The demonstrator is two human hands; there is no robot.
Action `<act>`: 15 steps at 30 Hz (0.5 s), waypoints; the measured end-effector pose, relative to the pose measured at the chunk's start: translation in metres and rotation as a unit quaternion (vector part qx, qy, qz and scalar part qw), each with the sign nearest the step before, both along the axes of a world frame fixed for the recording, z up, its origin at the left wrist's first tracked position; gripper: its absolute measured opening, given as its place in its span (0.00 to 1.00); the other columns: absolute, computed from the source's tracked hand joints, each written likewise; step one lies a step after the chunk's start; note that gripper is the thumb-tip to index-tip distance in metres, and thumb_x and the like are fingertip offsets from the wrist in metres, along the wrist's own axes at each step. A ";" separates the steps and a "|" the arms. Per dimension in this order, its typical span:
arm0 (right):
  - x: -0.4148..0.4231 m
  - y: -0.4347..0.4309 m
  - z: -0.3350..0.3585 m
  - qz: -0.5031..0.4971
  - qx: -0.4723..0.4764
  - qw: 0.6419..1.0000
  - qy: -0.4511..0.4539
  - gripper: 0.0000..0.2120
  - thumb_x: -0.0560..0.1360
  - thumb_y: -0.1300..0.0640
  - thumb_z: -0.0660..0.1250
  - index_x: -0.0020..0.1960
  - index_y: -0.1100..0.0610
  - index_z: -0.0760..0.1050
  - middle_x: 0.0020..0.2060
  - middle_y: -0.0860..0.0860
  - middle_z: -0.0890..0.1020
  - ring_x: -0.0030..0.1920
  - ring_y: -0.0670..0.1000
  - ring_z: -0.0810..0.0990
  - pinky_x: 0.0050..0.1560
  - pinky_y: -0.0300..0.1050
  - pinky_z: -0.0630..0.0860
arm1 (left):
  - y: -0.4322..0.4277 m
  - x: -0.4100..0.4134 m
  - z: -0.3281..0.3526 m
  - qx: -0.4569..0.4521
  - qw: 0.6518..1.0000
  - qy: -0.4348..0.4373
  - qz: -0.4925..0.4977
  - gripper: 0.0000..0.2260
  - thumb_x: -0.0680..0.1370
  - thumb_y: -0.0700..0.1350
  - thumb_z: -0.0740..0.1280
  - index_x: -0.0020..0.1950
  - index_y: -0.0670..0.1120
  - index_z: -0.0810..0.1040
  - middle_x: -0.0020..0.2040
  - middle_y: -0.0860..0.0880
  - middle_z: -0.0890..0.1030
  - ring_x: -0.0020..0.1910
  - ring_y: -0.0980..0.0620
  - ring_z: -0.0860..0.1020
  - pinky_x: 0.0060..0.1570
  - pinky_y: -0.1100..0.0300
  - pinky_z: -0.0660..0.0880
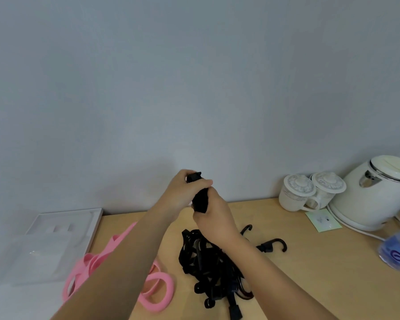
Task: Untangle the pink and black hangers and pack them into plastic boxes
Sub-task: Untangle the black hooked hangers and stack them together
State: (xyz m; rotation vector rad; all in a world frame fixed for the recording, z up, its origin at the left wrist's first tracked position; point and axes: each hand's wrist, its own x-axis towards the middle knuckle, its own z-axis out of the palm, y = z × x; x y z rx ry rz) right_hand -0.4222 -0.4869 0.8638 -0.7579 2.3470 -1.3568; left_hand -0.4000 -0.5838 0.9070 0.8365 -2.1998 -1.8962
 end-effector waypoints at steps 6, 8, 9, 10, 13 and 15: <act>-0.024 0.019 0.012 0.144 0.213 0.958 0.126 0.11 0.71 0.70 0.57 0.49 0.57 0.63 0.39 0.52 0.73 0.40 0.54 0.74 0.31 0.43 0.66 | -0.020 0.016 0.020 -0.551 0.773 -0.089 -0.303 0.41 0.66 0.59 0.63 0.76 0.51 0.55 0.76 0.52 0.57 0.77 0.53 0.44 0.73 0.47 0.43; -0.019 0.015 0.020 0.190 0.244 0.932 0.190 0.13 0.71 0.70 0.57 0.53 0.58 0.66 0.41 0.55 0.76 0.38 0.53 0.71 0.28 0.41 0.61 | -0.012 0.009 0.020 -0.557 0.722 -0.188 -0.365 0.42 0.70 0.51 0.67 0.77 0.46 0.48 0.72 0.50 0.66 0.77 0.51 0.47 0.73 0.45 0.42; -0.015 0.011 0.023 0.204 0.249 0.922 0.215 0.13 0.72 0.69 0.58 0.54 0.59 0.68 0.43 0.56 0.78 0.37 0.53 0.71 0.29 0.41 0.61 | -0.009 0.005 0.018 -0.542 0.724 -0.210 -0.372 0.43 0.70 0.49 0.69 0.77 0.46 0.46 0.67 0.49 0.71 0.76 0.50 0.53 0.73 0.46 0.47; -0.013 0.009 0.025 0.211 0.255 0.914 0.234 0.12 0.72 0.68 0.59 0.55 0.60 0.69 0.45 0.57 0.79 0.37 0.52 0.70 0.31 0.42 0.62 | -0.010 0.002 0.015 -0.510 0.744 -0.228 -0.368 0.45 0.70 0.47 0.71 0.77 0.47 0.45 0.64 0.49 0.73 0.73 0.48 0.61 0.71 0.49 0.55; -0.008 0.007 0.024 0.215 0.272 0.900 0.264 0.13 0.74 0.64 0.61 0.58 0.61 0.68 0.48 0.57 0.79 0.39 0.52 0.70 0.37 0.44 0.64 | -0.018 -0.003 0.006 -0.391 0.815 -0.274 -0.328 0.49 0.66 0.47 0.76 0.77 0.47 0.47 0.67 0.48 0.70 0.64 0.48 0.71 0.60 0.56 0.72; -0.006 0.009 0.020 0.217 0.276 0.897 0.269 0.14 0.73 0.64 0.62 0.59 0.61 0.67 0.48 0.57 0.79 0.38 0.52 0.70 0.33 0.44 0.63 | -0.022 -0.002 -0.004 -0.388 0.814 -0.291 -0.320 0.42 0.64 0.50 0.77 0.72 0.45 0.61 0.62 0.48 0.74 0.57 0.49 0.75 0.54 0.56 0.74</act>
